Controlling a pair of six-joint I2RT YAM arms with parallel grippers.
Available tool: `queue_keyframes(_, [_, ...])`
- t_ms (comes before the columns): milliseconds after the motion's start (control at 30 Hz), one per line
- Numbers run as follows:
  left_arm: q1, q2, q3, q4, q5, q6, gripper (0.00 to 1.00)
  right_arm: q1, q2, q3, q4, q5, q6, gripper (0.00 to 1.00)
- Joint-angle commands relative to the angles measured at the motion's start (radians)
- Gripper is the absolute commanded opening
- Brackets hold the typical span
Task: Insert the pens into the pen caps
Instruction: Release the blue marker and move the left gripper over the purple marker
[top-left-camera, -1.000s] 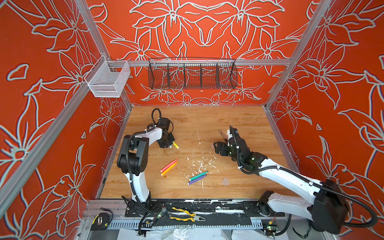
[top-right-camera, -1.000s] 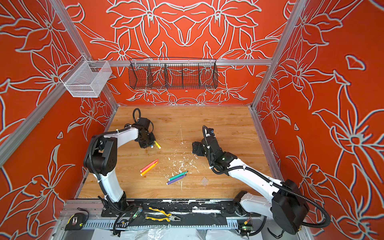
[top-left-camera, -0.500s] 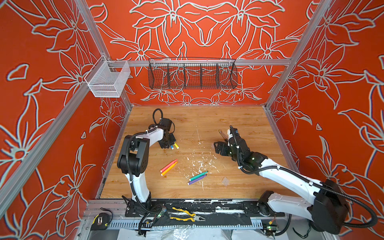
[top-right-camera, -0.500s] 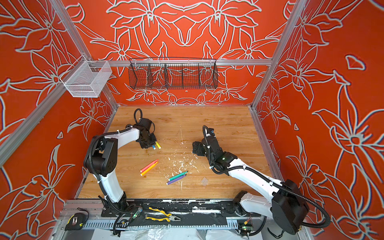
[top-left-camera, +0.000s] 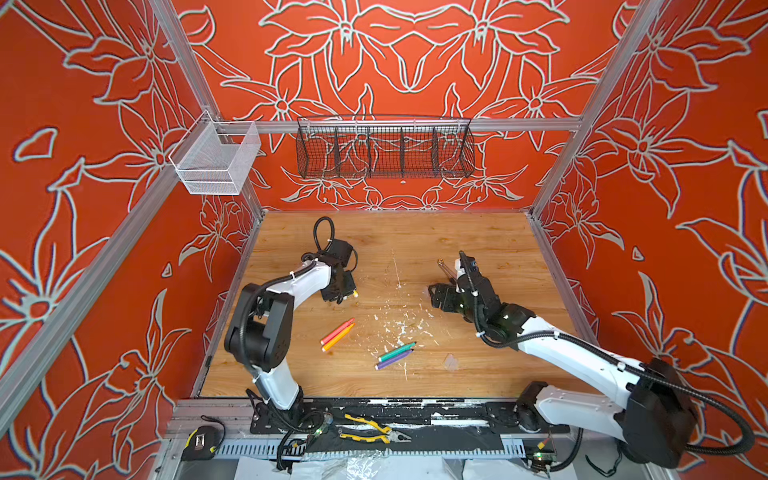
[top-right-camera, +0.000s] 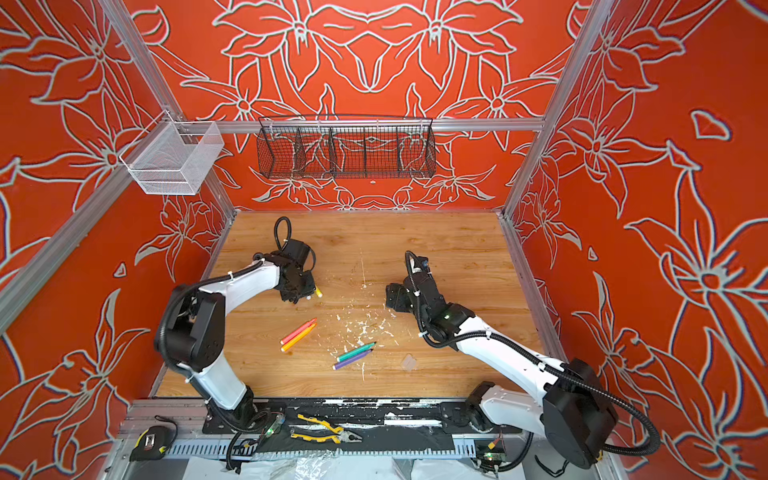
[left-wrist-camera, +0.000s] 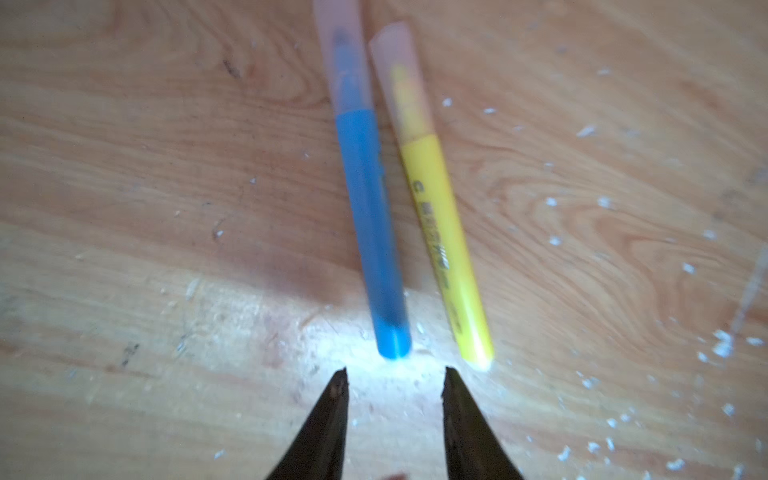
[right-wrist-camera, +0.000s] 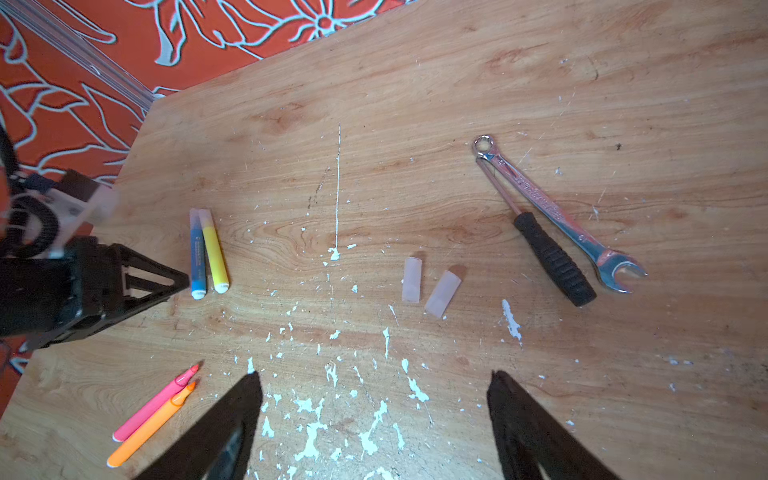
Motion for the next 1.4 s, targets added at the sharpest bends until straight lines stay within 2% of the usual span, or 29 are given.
queue_keyframes(0, [-0.079,-0.127,-0.014,-0.006,-0.122,0.041,0.38,-0.005,-0.012,0.033,-0.026,0.047,-0.003,0.88])
queue_keyframes(100, [-0.156,-0.207,-0.028,0.010,-0.187,0.079,0.38,-0.010,-0.008,0.037,-0.030,0.044,-0.001,0.88])
queue_keyframes(167, [-0.199,-0.248,-0.026,0.003,-0.189,0.101,0.38,-0.013,-0.008,0.039,-0.032,0.043,0.000,0.88])
queue_keyframes(300, [-0.268,-0.321,0.009,-0.106,-0.036,0.114,0.36,-0.029,-0.021,0.040,-0.054,0.063,0.003,0.88])
queue_keyframes(433, [-0.377,-0.444,-0.138,-0.074,0.041,0.113,0.36,-0.043,-0.043,0.024,-0.053,0.067,0.011,0.88])
queue_keyframes(567, [-0.461,-0.493,-0.227,-0.081,0.069,0.088,0.36,-0.049,-0.044,0.012,-0.042,0.055,0.025,0.89])
queue_keyframes(733, [-0.599,-0.450,-0.277,-0.065,0.053,0.065,0.36,-0.054,-0.017,0.016,-0.041,0.033,0.037,0.88])
queue_keyframes(900, [-0.691,-0.356,-0.264,-0.052,0.017,0.047,0.33,-0.060,0.011,0.030,-0.054,0.022,0.043,0.87])
queue_keyframes(1200, [-0.767,-0.308,-0.281,-0.009,0.047,0.048,0.34,-0.067,0.017,0.033,-0.061,0.010,0.051,0.87])
queue_keyframes(1367, [-0.794,-0.274,-0.309,-0.013,0.029,0.068,0.35,-0.071,0.023,0.033,-0.059,0.001,0.057,0.87])
